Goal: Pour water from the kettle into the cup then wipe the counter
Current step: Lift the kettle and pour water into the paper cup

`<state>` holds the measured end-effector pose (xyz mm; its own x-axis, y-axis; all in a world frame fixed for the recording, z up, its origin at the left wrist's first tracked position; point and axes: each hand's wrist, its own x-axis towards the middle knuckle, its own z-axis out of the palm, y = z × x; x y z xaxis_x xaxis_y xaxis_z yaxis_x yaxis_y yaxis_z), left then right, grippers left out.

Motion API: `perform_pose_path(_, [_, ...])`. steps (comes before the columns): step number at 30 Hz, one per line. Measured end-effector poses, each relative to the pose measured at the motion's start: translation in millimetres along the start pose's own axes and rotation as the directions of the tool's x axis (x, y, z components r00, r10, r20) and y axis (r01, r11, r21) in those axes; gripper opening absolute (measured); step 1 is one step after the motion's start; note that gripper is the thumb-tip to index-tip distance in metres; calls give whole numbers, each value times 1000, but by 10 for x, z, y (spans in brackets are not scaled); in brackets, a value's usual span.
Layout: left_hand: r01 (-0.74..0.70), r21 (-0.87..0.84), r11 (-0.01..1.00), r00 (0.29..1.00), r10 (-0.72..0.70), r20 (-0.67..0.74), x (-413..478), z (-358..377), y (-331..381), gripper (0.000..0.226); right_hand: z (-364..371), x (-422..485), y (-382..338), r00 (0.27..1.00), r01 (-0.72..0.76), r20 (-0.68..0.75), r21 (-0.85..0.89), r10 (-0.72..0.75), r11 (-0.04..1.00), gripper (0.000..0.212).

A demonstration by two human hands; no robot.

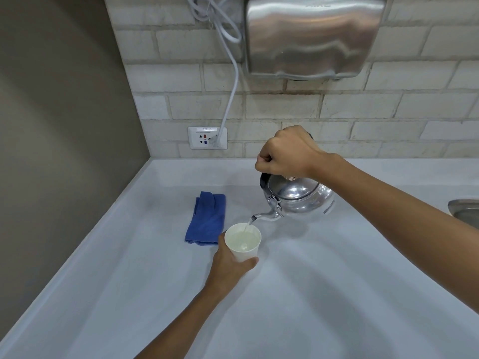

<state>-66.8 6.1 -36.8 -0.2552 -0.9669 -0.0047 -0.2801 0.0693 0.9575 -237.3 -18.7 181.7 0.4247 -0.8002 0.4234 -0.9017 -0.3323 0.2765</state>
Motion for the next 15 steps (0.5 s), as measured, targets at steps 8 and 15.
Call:
perform_pose_path(8, [4, 34, 999, 1000, -3, -22, 3, 8, -8, 84, 314, -52, 233, 962, -261, -5, 269, 272, 927, 44])
perform_pose_path(15, [20, 49, 999, 999, -19, -35, 15, 11, -26, 87, 591, 88, 450, 807, -549, 41, 418, 589, 723, 41])
